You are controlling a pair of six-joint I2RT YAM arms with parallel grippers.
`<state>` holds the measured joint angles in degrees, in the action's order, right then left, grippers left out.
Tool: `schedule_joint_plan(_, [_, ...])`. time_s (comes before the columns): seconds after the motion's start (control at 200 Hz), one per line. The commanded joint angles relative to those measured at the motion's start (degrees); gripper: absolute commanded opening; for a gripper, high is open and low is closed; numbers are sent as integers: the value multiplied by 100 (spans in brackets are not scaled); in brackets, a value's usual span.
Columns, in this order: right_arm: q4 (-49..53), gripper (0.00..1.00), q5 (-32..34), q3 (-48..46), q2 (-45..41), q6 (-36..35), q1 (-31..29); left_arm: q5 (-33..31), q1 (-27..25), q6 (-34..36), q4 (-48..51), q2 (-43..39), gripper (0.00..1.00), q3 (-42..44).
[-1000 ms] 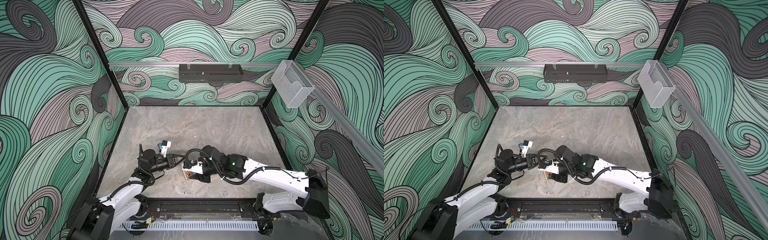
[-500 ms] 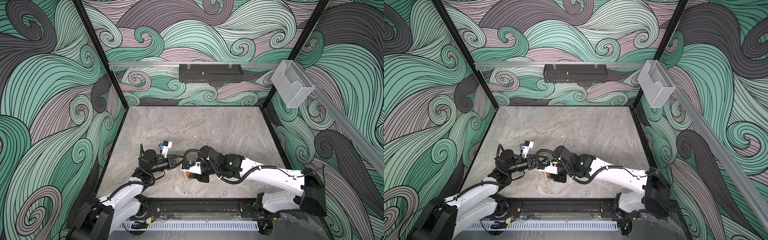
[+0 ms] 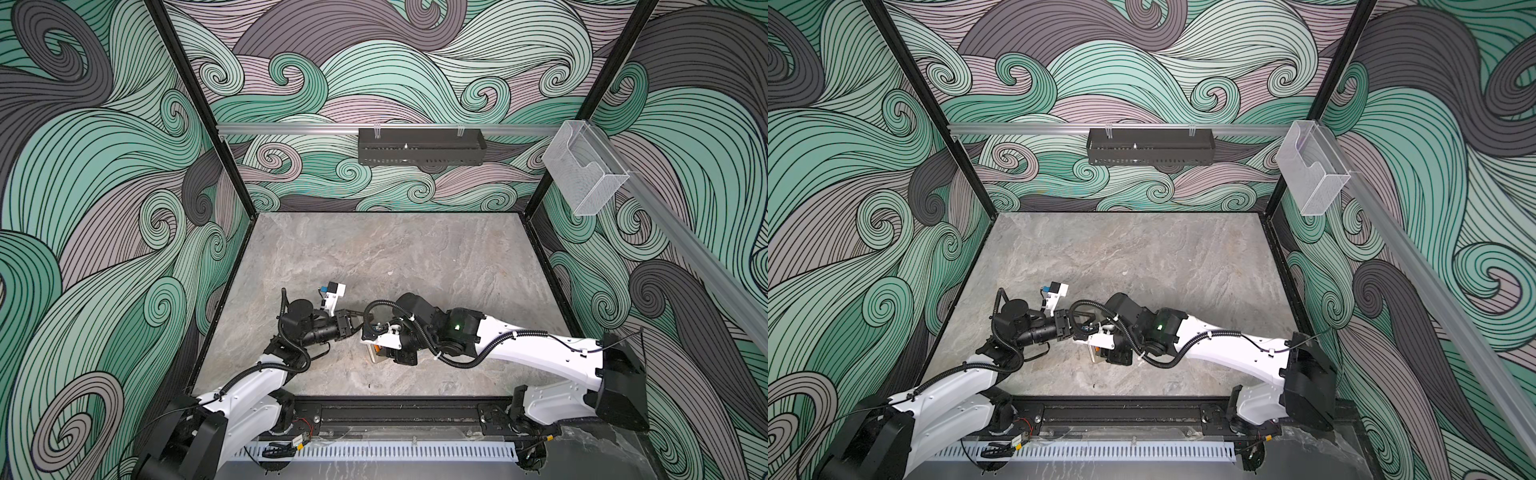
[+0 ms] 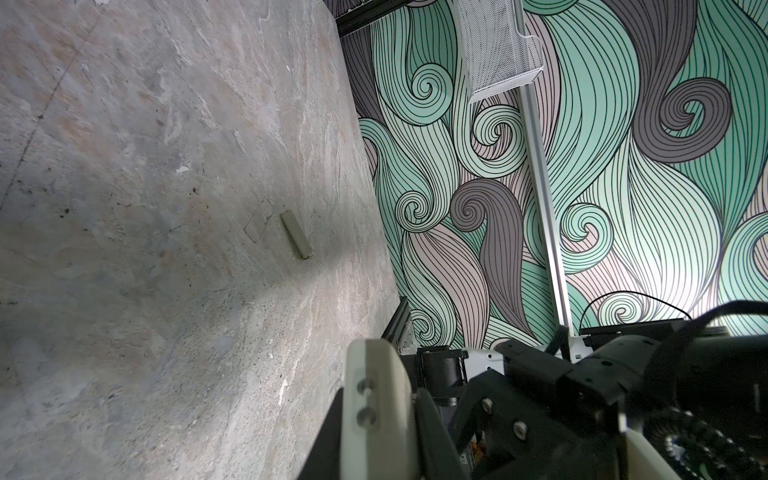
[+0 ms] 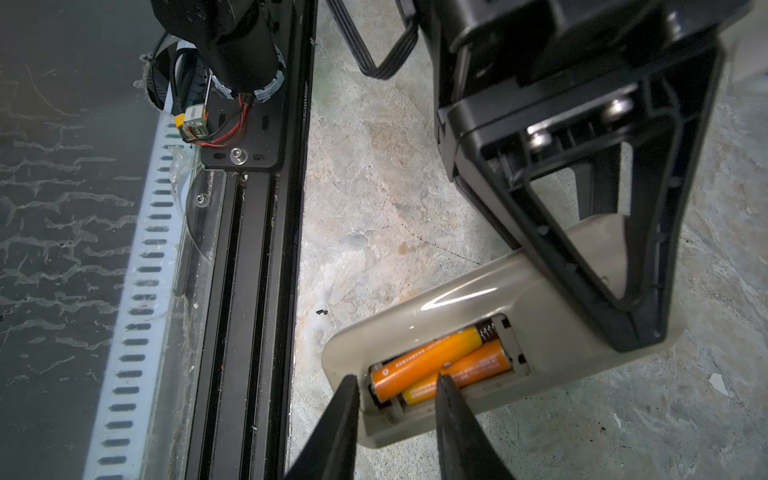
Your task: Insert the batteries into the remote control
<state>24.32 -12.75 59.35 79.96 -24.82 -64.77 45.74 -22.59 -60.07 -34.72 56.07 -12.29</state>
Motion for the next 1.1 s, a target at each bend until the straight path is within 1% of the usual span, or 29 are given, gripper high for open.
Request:
schedule_joint_plan(0.0, [40,32,20,162,35,-181,-35,145,-35,-44,-236,-27,0,-278])
schedule_joint_plan(0.545, [30,27,121,218,169,-146,-38,144,-35,-48,-234,-2,0,-273])
schedule_joint_plan(1.096, [12,19,361,259,282,-82,-40,150,-53,-57,-237,-23,0,-258])
